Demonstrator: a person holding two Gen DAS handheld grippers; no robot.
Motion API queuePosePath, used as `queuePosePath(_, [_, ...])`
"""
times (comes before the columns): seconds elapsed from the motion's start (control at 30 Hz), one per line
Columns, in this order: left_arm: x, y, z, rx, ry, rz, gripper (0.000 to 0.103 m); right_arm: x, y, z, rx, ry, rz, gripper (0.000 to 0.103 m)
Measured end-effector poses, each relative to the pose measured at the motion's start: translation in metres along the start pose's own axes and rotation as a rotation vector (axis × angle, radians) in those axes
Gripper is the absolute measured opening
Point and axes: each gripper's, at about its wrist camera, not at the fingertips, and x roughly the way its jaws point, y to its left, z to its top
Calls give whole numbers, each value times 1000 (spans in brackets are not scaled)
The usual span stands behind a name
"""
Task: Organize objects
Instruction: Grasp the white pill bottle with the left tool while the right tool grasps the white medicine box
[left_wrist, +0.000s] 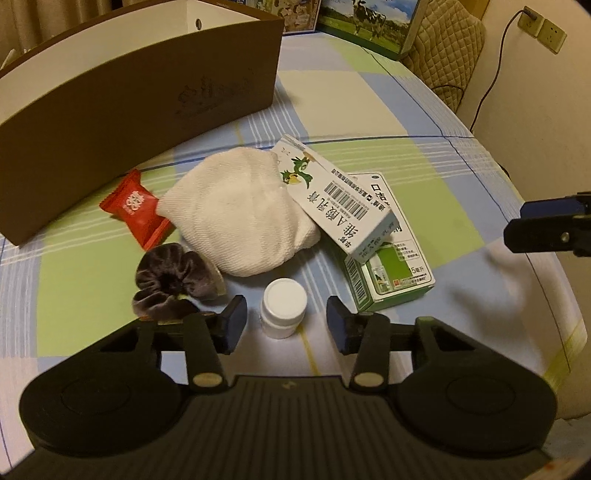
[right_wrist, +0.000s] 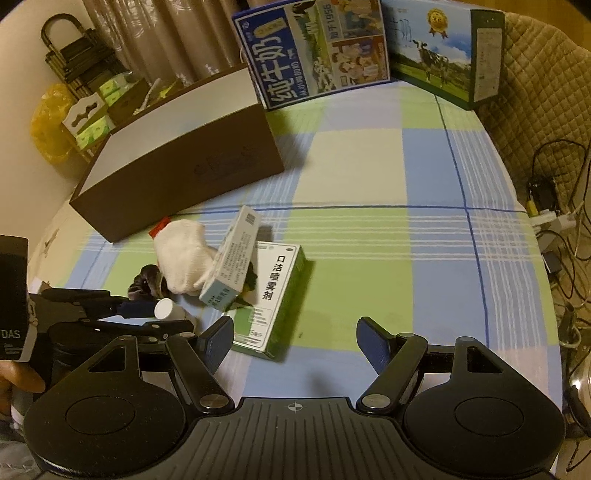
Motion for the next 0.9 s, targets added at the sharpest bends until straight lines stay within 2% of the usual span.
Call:
queuePosePath(0.07, [3,-1,0,6,0,-3,38,0,-1,0,2,0,1,72])
queuePosePath(0.13, [5,-2,0,13,1,-4,32,1,-2,1,3,0,4,72])
queuePosePath(0.17, [6,-2,0,16,-3,1,23,3,-2,2,3,0,8,72])
queuePosePath(0.4, [-5,-1,0,26,-45,26,23,12,4,9,-3,-1,47,72])
queuePosePath(0.6, [-29,13,4,-29,-96,48,23,26,10,22,2,-11,107,71])
queuePosePath(0.9, [-57,49,9,-131,-153,128,23,72,13,44,66,44,196,54])
